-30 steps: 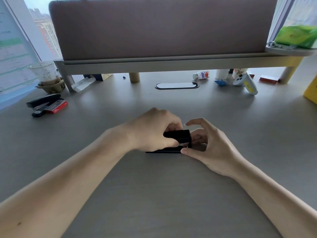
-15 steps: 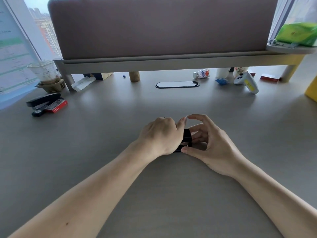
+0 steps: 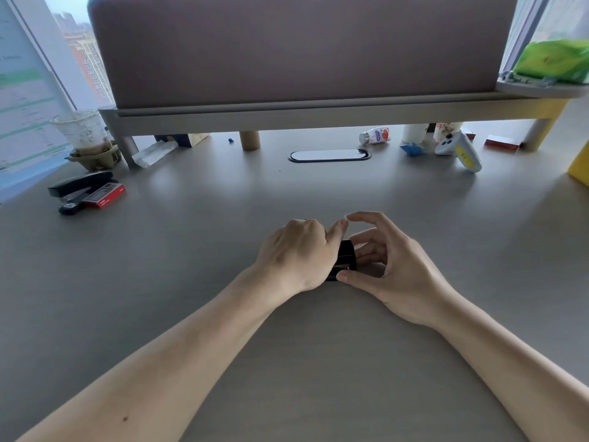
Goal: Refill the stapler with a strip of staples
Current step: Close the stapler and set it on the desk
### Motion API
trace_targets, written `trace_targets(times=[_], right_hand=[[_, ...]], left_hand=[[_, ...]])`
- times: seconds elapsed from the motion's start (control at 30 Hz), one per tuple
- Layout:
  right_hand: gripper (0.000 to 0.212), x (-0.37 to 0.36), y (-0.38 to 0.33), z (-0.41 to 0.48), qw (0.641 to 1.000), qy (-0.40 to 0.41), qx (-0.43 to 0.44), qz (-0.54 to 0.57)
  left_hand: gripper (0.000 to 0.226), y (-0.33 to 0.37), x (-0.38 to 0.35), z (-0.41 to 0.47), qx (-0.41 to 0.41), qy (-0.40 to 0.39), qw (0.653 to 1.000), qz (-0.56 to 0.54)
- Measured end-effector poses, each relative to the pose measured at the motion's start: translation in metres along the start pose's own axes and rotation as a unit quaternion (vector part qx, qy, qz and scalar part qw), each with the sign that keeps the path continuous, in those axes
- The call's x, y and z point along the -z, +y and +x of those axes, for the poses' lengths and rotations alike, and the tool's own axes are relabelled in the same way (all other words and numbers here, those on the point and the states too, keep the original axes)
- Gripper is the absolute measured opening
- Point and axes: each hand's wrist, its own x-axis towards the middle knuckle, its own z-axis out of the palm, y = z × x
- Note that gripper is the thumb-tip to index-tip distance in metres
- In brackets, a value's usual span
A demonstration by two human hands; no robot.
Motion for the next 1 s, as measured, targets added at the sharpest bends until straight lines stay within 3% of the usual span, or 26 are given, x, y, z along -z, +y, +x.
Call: trace_targets(times=[0.1, 0.2, 0.27, 0.4, 0.57, 0.73, 1.0], right_hand=[[0.073, 0.0, 0.0, 0.0, 1.0, 0.001, 0.005, -0.008], [0.069, 0.0, 0.001, -0.001, 1.0, -0.003, 0.012, -0.003], [0.066, 0.0, 0.004, 0.0, 1.0, -0.005, 0.015, -0.011], [0.06, 0.001, 0.003, -0.002, 0.998, -0.011, 0.012, -0.059], [0.07, -0.001, 0.003, -0.002, 0.986, 0.011, 0.007, -0.169], [0.067, -0.004, 0.003, 0.006, 0.949, -0.034, 0.046, -0.309], [0.058, -0.012, -0.002, 0.033, 0.933, -0.051, 0.097, -0.343]], left_hand=[[0.057, -0.009, 0.002, -0.005, -0.065, 0.04, 0.995, -0.057], [0.027, -0.032, 0.011, -0.019, -0.158, 0.051, 0.98, -0.11], [0.031, -0.049, 0.014, -0.031, -0.189, 0.026, 0.976, -0.102], [0.037, -0.065, 0.013, -0.041, -0.189, 0.037, 0.976, -0.105], [0.034, -0.071, 0.014, -0.037, -0.177, 0.085, 0.972, -0.13], [0.034, -0.088, 0.019, -0.036, -0.144, 0.108, 0.979, -0.096], [0.039, -0.091, 0.027, -0.032, -0.14, 0.105, 0.981, -0.082]])
